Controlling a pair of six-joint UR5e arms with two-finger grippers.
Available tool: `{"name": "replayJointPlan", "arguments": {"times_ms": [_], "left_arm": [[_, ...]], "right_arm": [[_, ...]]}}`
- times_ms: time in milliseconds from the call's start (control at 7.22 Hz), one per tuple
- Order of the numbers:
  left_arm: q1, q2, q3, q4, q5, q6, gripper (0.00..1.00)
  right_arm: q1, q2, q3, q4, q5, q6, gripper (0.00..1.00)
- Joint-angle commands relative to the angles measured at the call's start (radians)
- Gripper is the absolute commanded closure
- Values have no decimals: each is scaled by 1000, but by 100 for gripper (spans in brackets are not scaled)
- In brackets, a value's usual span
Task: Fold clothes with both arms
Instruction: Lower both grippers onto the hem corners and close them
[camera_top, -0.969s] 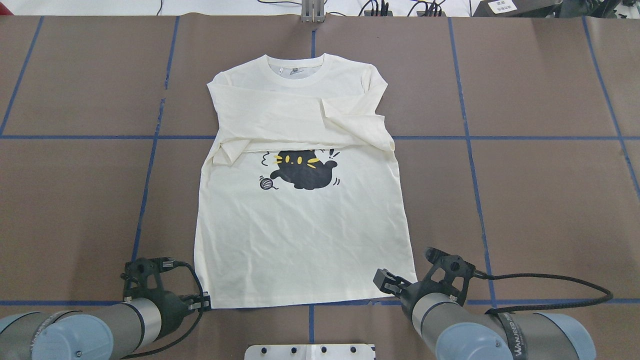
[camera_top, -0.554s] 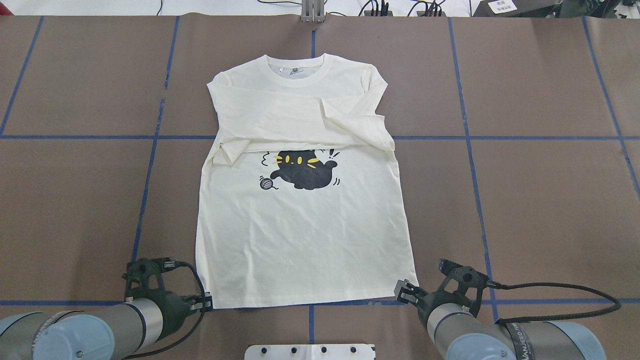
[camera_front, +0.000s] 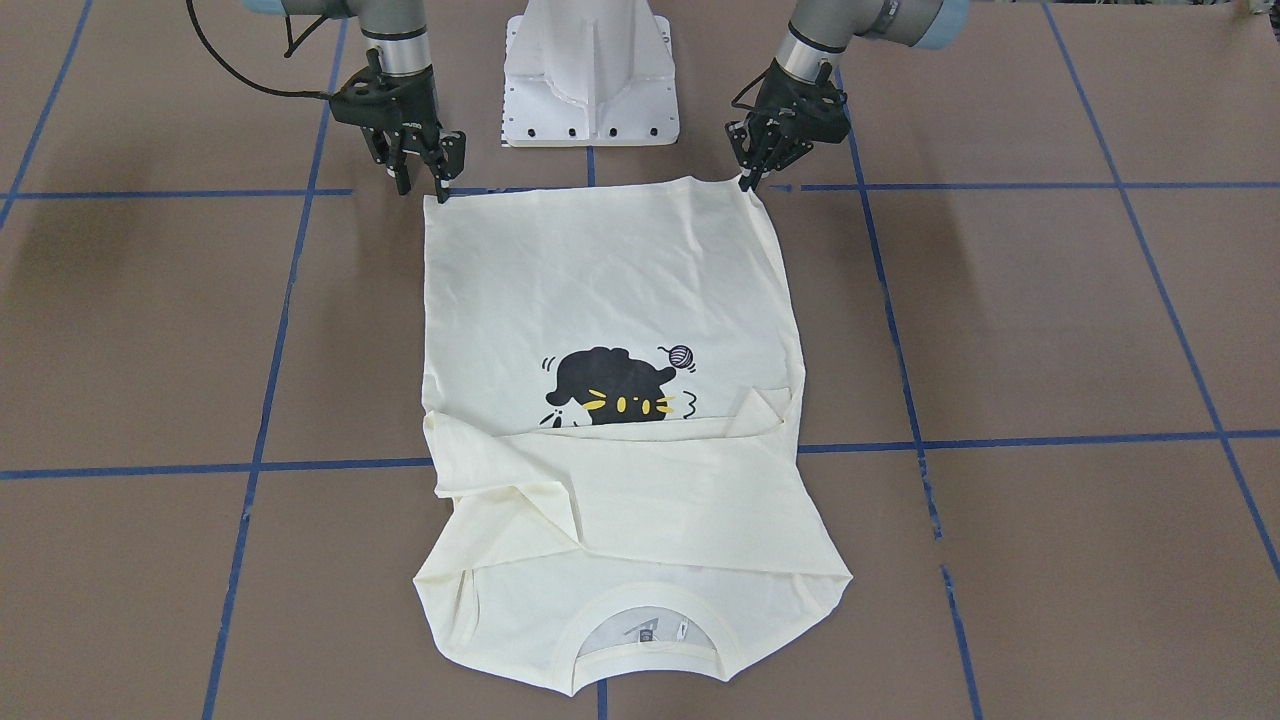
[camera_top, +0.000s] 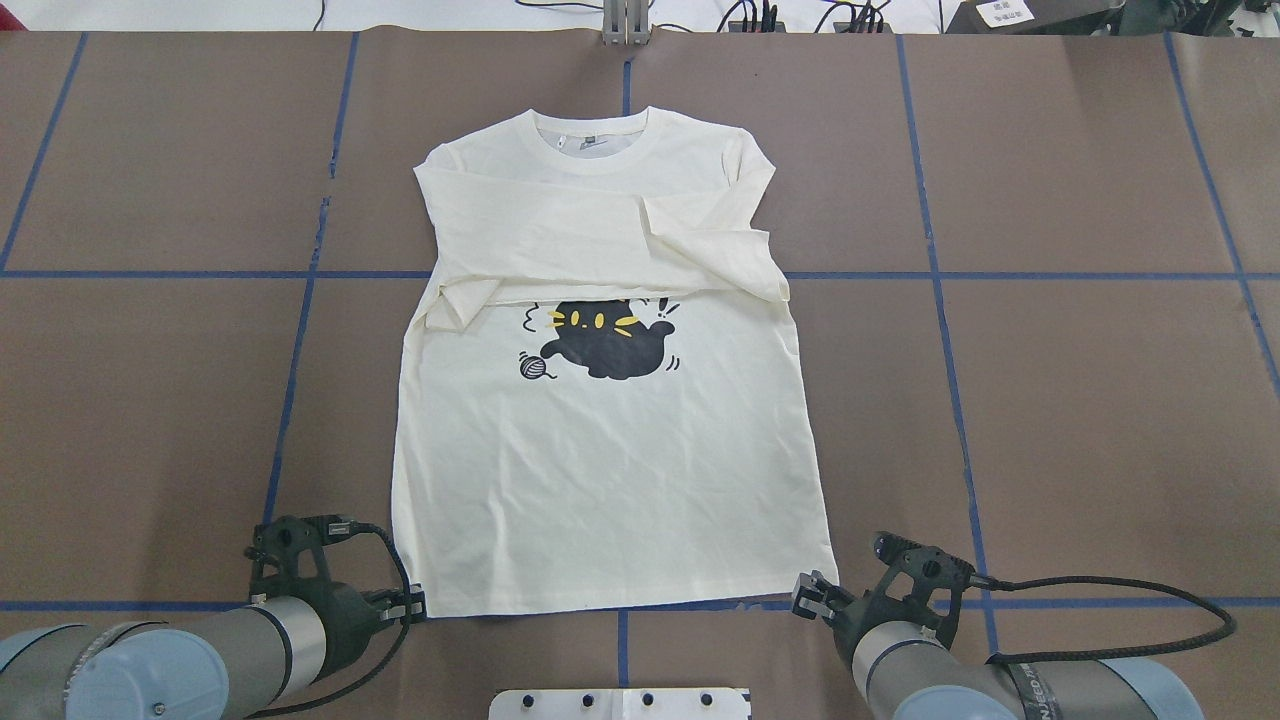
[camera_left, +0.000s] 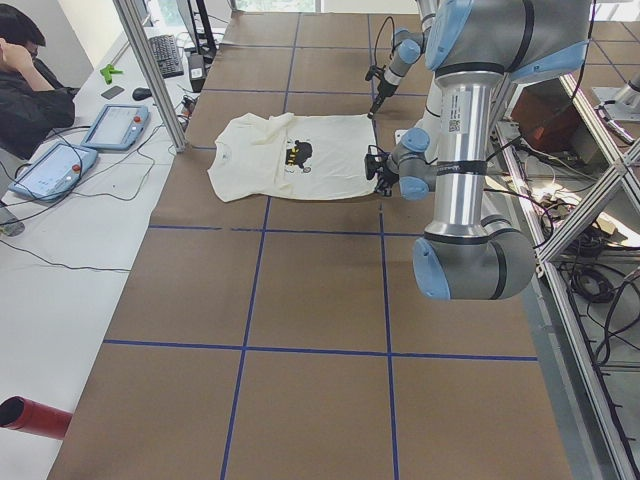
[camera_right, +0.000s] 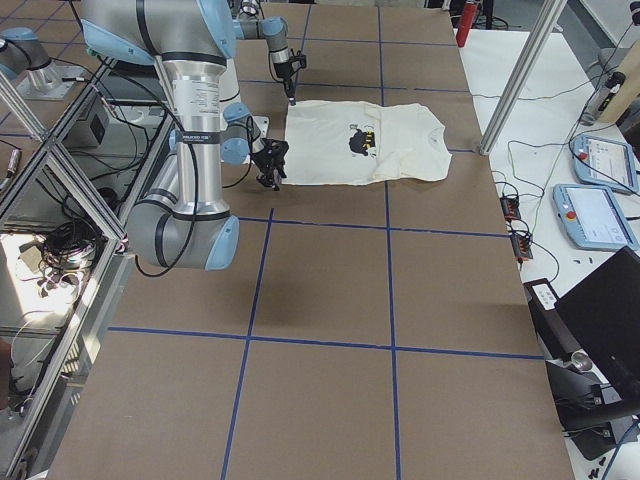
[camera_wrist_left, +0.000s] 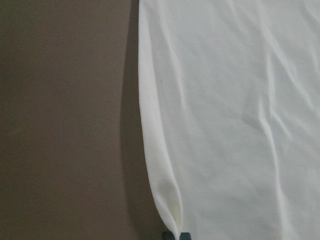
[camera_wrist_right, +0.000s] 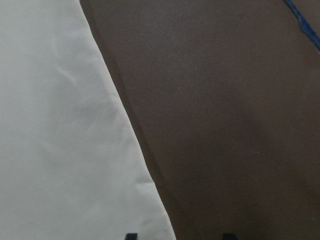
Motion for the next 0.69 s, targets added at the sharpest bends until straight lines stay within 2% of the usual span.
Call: {"name": "replayJointPlan", "arguments": {"times_ms": [0,277,415,554], "left_arm": [[0,0,-1,0,2,-1,100],[-2,0,-1,0,2,-1,100],[0,-2,-3,0,2,-1,100],[0,0,-3,0,2,-1,100]], "right_arm": [[-4,1,-7,3,-13,1,51],[-5,9,-22,6,-13,-3,51],[-5,10,-27,8,-14,-2,56],[-5,16,-25,8,-16,-2,85]]}}
